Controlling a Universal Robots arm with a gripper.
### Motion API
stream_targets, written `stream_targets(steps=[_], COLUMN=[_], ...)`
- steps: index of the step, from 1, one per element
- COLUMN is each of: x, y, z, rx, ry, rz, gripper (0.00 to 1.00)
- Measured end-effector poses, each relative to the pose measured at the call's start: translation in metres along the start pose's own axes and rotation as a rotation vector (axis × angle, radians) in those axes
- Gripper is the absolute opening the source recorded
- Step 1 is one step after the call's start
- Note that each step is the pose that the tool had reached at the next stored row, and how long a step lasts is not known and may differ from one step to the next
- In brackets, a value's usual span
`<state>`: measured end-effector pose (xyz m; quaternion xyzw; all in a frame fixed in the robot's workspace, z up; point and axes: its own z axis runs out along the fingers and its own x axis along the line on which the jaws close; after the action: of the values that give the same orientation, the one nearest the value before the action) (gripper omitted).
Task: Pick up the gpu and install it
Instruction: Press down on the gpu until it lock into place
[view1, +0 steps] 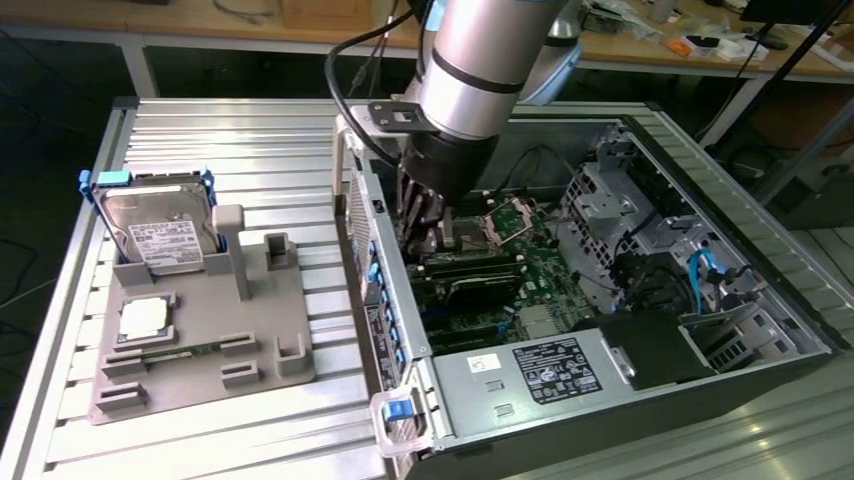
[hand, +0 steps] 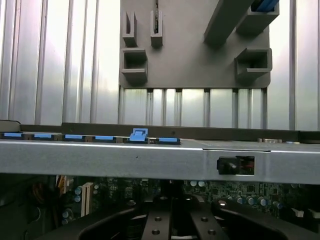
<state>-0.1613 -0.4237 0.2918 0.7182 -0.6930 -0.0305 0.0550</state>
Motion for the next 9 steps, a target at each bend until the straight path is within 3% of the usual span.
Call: stream_targets(steps=[6, 9], x=[0.000, 0.000], y=[0.0018, 0.0023], z=[-0.0151, -0.0168], rx=[-0.0001, 0.0010], ry=[0.0076, 0.0101], rz=[0.001, 0.001], gripper=[0.11, 0.11])
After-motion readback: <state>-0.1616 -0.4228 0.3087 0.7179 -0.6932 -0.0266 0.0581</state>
